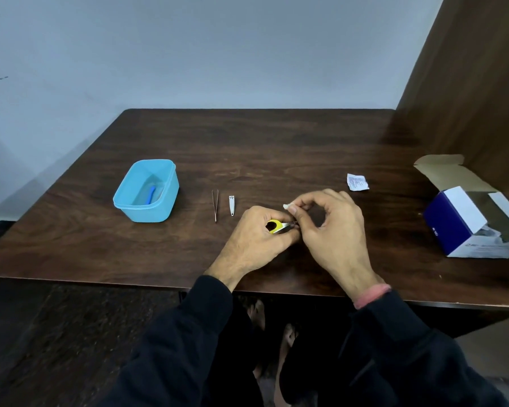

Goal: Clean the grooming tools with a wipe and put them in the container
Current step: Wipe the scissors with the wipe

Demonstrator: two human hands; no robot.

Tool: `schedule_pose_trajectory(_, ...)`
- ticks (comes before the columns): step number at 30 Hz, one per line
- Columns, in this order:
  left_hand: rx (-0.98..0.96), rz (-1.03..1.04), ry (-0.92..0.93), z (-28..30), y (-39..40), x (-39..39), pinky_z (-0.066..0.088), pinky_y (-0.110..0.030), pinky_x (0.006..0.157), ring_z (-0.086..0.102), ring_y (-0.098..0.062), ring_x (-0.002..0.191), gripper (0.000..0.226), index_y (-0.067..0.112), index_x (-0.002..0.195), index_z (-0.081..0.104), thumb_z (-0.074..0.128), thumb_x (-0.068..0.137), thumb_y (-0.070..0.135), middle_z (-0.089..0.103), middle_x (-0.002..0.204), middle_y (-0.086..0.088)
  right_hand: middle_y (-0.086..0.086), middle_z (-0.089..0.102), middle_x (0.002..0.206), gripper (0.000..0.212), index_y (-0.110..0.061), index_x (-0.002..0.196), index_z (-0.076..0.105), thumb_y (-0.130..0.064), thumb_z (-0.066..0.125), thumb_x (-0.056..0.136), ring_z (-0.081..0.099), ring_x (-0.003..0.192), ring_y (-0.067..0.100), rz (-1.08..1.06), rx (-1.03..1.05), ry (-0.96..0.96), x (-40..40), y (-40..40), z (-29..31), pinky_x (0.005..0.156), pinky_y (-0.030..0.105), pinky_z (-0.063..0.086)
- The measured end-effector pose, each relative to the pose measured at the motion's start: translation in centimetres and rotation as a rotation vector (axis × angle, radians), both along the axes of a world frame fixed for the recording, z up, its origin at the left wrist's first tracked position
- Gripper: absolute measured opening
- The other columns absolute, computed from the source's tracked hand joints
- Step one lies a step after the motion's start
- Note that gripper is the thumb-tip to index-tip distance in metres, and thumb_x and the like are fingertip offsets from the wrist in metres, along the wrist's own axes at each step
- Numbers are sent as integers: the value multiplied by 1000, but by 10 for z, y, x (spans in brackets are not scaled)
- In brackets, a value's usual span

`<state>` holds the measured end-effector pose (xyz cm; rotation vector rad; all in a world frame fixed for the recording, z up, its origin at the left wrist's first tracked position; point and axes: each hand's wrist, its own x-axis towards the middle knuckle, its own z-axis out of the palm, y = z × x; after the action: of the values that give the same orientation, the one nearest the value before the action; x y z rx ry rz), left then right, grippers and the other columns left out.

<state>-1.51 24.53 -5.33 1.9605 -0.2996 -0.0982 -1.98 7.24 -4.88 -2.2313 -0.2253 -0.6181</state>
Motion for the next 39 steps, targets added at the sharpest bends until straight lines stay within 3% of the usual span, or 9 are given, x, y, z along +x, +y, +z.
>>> schedule_pose_trajectory(3, -22, 21, -9, 0, -1, 0, 40, -32, 60, 46, -8, 60, 29, 21, 70, 76, 82, 98, 24, 59, 60, 4, -20, 70, 91, 10, -34, 91, 81, -26, 85, 94, 62, 96, 11, 0, -3, 28, 8, 7, 7, 84, 26, 50)
schedule_pose_trajectory(7, -5, 44, -27, 0, -1, 0, 35, -30, 57, 41, -8, 57, 39, 35, 61, 71, 80, 98, 24, 50, 57, 11, -19, 70, 92, 9, -34, 92, 78, -28, 85, 95, 62, 95, 12, 8, -26, 14, 2, 4, 1, 84, 29, 51)
schedule_pose_trajectory(12, 11, 24, -29, 0, 0, 1, 39, -29, 58, 46, -6, 58, 35, 41, 69, 78, 80, 97, 21, 55, 58, 13, -19, 72, 92, 10, -33, 92, 81, -25, 86, 93, 61, 92, 13, 13, -47, 32, -9, -10, -9, 81, 19, 44)
schedule_pose_trajectory(15, 8, 9, -32, -2, 1, 2, 41, -33, 60, 49, -9, 60, 27, 37, 72, 80, 81, 97, 26, 59, 61, -2, -20, 72, 91, 9, -34, 92, 81, -26, 86, 94, 61, 93, 12, 12, -34, 42, -4, -6, -3, 82, 20, 45)
schedule_pose_trajectory(20, -9, 19, -40, -5, 2, 4, 47, -38, 66, 55, -8, 66, 18, 31, 79, 84, 83, 97, 27, 72, 70, -3, -21, 70, 90, 9, -35, 91, 81, -28, 86, 94, 60, 96, 14, 18, -25, 45, 7, 2, 4, 82, 20, 45)
schedule_pose_trajectory(23, -11, 23, -43, -5, 2, 3, 43, -35, 63, 50, -7, 63, 20, 30, 78, 83, 83, 98, 26, 62, 64, 4, -22, 72, 92, 8, -35, 93, 84, -28, 87, 93, 55, 95, 13, 7, -41, 37, -2, -6, -2, 78, 23, 47)
schedule_pose_trajectory(28, 15, 5, -62, -7, 1, 3, 45, -32, 63, 53, -5, 63, 14, 29, 85, 86, 83, 98, 27, 67, 65, 3, -22, 72, 94, 11, -34, 99, 86, -28, 90, 91, 46, 92, 12, -27, -110, -43, -16, -12, -10, 71, 27, 48)
schedule_pose_trajectory(32, 23, 3, -57, -10, 2, 6, 43, -25, 66, 53, 2, 63, 19, 33, 82, 84, 84, 96, 21, 65, 65, 19, -20, 72, 94, 12, -34, 99, 85, -24, 88, 93, 48, 94, 9, 21, -123, -51, 0, -7, 1, 75, 19, 46)
schedule_pose_trajectory(39, 28, -22, -49, -10, 5, 6, 55, -36, 72, 69, -5, 74, 11, 31, 92, 88, 86, 96, 21, 80, 79, 10, -16, 73, 105, 25, -24, 113, 85, -6, 79, 97, 55, 95, 15, 132, -322, -182, -11, -25, -6, 72, 36, 58)
